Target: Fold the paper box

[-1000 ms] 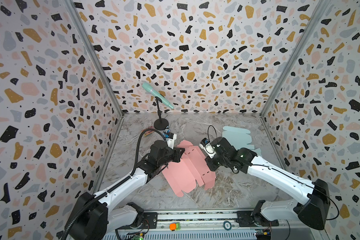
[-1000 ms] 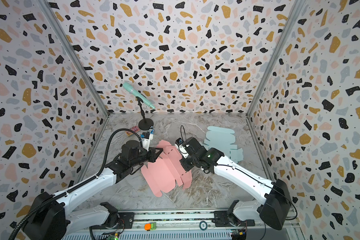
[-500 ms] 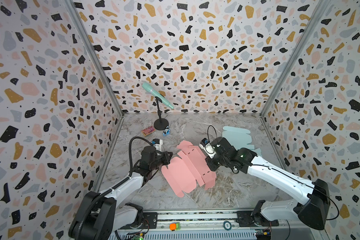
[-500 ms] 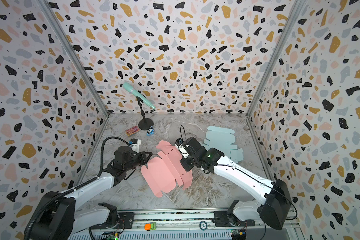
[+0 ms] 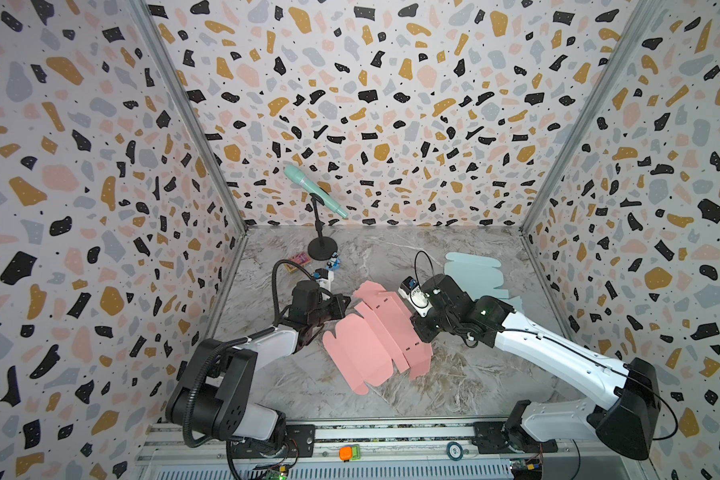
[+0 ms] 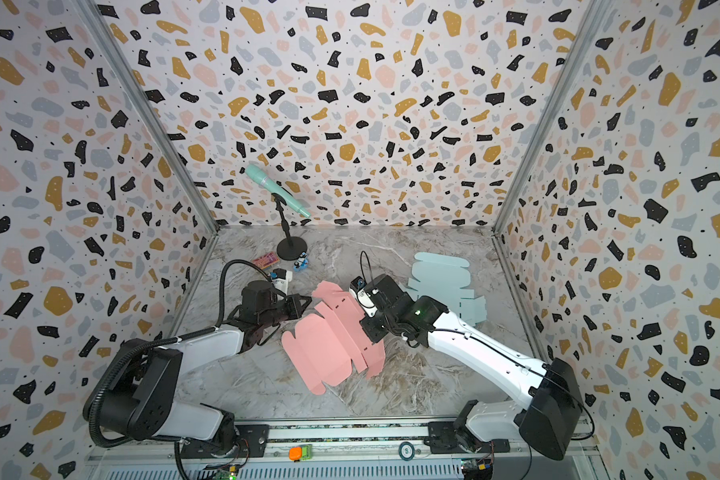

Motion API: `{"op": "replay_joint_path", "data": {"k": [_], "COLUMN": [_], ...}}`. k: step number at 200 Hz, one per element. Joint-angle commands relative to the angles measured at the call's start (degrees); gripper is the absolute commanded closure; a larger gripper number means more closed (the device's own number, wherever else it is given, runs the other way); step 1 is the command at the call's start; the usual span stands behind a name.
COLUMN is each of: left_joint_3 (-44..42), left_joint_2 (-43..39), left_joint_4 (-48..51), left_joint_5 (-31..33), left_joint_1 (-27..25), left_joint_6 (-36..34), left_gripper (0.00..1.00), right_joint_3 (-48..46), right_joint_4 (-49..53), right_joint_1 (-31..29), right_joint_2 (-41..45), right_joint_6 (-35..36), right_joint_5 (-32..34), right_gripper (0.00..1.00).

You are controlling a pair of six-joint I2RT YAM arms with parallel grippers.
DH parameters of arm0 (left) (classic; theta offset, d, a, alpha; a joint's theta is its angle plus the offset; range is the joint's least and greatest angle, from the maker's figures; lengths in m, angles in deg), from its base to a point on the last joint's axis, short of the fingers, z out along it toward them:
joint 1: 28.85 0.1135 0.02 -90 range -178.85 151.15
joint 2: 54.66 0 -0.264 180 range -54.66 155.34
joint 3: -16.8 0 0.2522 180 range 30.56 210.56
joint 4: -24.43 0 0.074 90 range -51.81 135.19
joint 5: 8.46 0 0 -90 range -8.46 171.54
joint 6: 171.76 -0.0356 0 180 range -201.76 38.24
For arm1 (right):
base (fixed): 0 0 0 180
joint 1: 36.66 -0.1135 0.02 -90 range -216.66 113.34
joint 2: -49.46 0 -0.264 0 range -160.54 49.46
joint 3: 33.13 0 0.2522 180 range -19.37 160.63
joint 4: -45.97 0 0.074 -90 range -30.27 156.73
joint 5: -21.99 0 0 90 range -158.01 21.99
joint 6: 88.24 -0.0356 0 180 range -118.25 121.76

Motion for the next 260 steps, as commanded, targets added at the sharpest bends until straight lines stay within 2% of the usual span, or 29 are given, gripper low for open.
{"op": "replay_joint_path", "data": {"k": [1,86,193,210,232,260], "left_joint_3": [-0.5,-4.8,-5.6,-5.7,-5.0,-3.1], "left_joint_2": [-0.8,-4.9,-7.5,-8.6,-9.3,-6.6], "left_joint_4": [-2.9,-3.9,-3.0,-2.3,0.3,0.3], "left_joint_5": [-1.7,-1.9,-1.4,-0.4,4.4,5.3], "left_joint_1": [-0.6,-2.3,-4.2,-4.2,-3.8,-3.5], "left_joint_6": [-1.3,-0.3,-0.9,-0.9,-1.0,-1.7], "left_gripper": [0.97,0.98,1.0,1.0,1.0,1.0], "right_joint_3": [-0.4,0.4,0.8,0.8,1.0,0.8], "right_joint_4": [-0.7,-0.9,-0.3,-0.2,0.1,0.0], "right_joint_1": [-0.1,-0.1,-0.2,-0.2,-0.2,-0.2], "right_joint_2": [0.9,0.6,0.6,0.7,0.7,0.9], "right_joint_6": [0.4,0.4,0.2,0.3,0.4,0.4], "right_joint_5": [-0.2,-0.3,0.0,0.1,0.3,0.1], "right_gripper": [1.0,1.0,1.0,1.0,1.0,1.0]}}
